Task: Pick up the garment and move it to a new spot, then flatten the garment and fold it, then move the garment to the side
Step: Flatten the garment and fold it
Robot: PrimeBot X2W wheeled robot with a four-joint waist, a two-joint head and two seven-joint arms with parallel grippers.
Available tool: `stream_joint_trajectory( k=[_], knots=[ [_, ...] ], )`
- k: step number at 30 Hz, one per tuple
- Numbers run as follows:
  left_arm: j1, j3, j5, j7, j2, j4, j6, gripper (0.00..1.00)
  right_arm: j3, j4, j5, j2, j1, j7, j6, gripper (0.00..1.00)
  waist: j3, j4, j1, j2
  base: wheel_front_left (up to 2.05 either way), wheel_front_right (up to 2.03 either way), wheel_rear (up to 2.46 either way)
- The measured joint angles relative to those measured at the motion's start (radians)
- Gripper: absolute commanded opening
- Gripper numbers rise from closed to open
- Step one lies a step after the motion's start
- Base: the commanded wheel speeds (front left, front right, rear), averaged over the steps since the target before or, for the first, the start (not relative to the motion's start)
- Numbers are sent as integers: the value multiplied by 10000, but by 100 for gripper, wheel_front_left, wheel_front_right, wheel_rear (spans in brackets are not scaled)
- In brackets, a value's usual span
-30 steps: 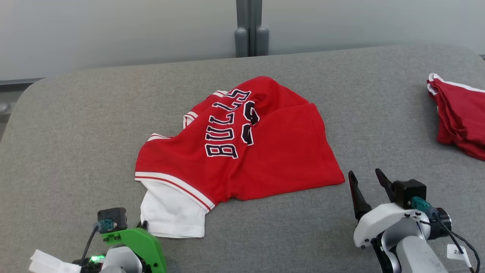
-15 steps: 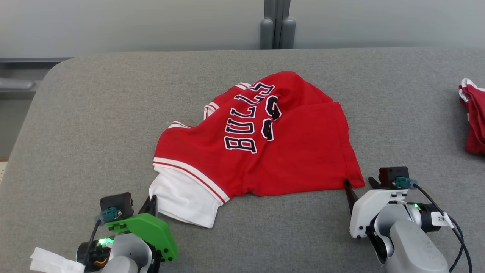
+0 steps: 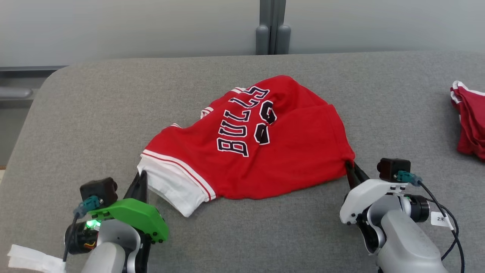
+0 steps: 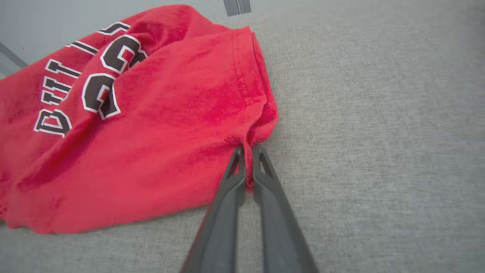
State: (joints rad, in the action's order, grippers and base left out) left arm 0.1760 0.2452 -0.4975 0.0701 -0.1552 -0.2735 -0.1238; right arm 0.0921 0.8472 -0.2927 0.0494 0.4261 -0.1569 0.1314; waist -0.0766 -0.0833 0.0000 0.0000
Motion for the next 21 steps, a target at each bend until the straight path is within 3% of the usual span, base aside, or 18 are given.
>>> stream_joint_trajectory(
  k=[5, 10, 17, 21],
  knots=[
    [407, -211, -251, -98, -71, 945, 188, 0, 428, -924, -1035, -8, 51, -558, 0, 0, 378, 131, 0, 0, 0, 0, 0],
    [897, -556, -694, -111, -104, 2591, 330, 0, 420, -2746, -1459, 134, -242, -777, 0, 0, 815, 300, 0, 0, 0, 0, 0],
    [1791, -1016, -1354, -173, -8, 5427, 537, 0, -205, -6690, -1302, 849, -1173, -752, -2, 0, 1276, 650, 0, 0, 0, 0, 0],
    [2383, -1174, -1492, 159, -88, 7039, 430, 0, -934, -9486, -959, 865, -1894, 8, -8, 0, 1472, 921, 0, 0, 0, 0, 0]
  ],
)
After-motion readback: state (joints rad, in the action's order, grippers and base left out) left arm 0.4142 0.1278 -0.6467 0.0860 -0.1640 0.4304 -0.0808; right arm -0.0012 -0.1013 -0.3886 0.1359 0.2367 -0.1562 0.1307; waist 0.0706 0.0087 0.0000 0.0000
